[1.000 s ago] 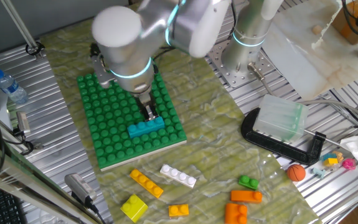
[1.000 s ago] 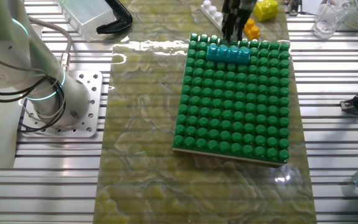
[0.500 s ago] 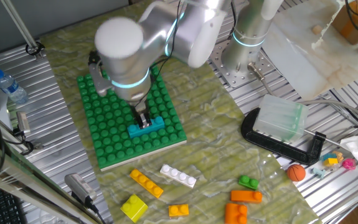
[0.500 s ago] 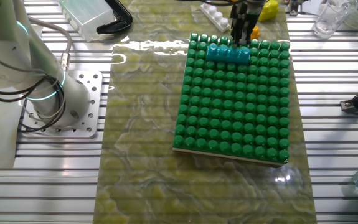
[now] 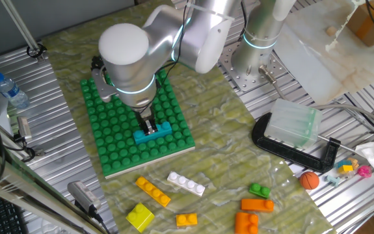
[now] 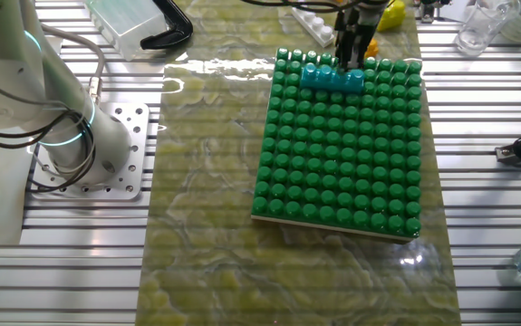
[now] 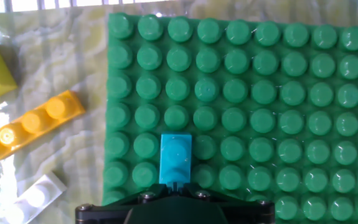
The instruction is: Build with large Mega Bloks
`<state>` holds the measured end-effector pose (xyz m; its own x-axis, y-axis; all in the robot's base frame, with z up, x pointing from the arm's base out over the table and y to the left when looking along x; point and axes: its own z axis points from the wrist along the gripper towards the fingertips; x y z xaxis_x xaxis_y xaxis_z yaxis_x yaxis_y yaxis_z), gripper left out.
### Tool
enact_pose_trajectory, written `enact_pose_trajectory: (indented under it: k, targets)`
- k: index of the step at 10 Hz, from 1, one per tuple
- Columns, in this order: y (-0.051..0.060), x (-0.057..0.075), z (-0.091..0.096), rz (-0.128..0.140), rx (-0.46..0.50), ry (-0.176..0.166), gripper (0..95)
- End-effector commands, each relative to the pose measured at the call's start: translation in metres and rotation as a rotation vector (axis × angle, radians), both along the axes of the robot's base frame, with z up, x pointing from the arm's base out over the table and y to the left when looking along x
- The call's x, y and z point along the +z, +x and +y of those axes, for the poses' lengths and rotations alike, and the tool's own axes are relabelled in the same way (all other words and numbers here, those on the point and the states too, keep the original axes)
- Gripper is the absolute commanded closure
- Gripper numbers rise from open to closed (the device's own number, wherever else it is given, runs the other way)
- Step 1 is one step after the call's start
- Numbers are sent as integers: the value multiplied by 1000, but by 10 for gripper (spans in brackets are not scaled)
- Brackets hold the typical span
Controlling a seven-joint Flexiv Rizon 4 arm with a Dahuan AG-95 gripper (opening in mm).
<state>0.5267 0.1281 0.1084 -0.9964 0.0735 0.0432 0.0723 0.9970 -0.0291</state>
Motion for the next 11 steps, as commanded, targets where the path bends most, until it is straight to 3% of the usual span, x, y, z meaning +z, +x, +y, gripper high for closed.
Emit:
enact_pose_trajectory:
  k: [1,5,7,9,11]
  targets:
    - [2,-12,-2,8,3,2,950]
    - [4,-8,1,15,4,-3,950]
    - [0,7,5,20,3,-5,950]
    - [-8,32,11,30,6,-7,950]
    - [-11,40,16,26,6,-5,950]
